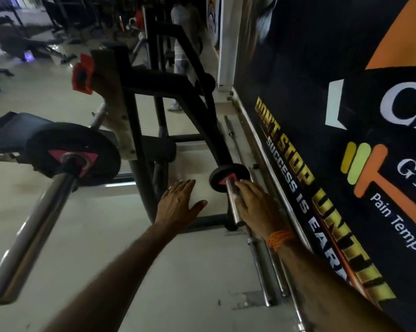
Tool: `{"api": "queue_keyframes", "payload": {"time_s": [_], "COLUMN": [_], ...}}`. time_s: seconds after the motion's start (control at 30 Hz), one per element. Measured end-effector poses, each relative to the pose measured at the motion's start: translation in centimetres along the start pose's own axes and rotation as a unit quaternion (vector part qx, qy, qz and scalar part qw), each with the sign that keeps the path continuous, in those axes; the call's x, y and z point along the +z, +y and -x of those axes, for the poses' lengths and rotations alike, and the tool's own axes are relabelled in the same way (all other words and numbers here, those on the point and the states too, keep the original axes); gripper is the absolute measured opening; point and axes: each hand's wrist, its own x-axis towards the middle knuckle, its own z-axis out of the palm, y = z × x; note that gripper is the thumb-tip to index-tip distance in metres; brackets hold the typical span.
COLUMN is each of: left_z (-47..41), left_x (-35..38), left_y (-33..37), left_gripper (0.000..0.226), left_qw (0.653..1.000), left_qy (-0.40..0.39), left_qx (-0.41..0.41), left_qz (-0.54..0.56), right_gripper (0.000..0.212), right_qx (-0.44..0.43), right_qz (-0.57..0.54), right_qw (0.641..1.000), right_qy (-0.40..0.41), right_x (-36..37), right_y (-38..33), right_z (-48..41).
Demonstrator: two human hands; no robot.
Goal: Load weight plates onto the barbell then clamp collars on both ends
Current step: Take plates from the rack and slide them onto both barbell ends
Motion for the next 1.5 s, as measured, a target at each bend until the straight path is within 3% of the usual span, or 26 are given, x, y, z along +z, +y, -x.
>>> {"api": "queue_keyframes", "payload": {"time_s": [0.33,0.73,0.87,0.97,1.13,1.5], "left_z": [-11.1,-26.5,-30.1,-31.1,-31.6,-23.3], "left_x": [8.8,22.1,25.8,27.7,29.7,29.2], "left_y": [0.6,-4.3,-4.4,-4.3,-4.4,-1.7], "left_gripper": [0.078,0.070,0.055,0.031,0.015,0.013], "left_qw": [0.996,0.983,0.982,0.981,0.976,0.974], "left_qy": [-0.057,-0.072,-0.050,-0.015,0.038,0.032], "left_qx": [-0.061,-0.142,-0.139,-0.138,-0.144,-0.154], "left_qz": [0.028,0.093,0.118,0.134,0.158,0.162], "right_gripper": [0.048,0.061,0.061,0.057,0.036,0.036], "right_qx": [0.046,0.114,0.105,0.095,0.076,0.075], "right_qz": [0.000,-0.030,-0.041,-0.081,-0.131,-0.152], "right_qw": [0.996,0.984,0.983,0.982,0.981,0.978], "right_qy": [-0.078,-0.135,-0.144,-0.141,-0.121,-0.122], "right_x": [4.7,17.0,21.1,23.2,24.9,22.7], "right_y": [9.9,22.5,25.3,26.4,27.7,26.5], "right_z": [-8.4,-20.6,-23.8,-25.1,-26.1,-17.1]}}
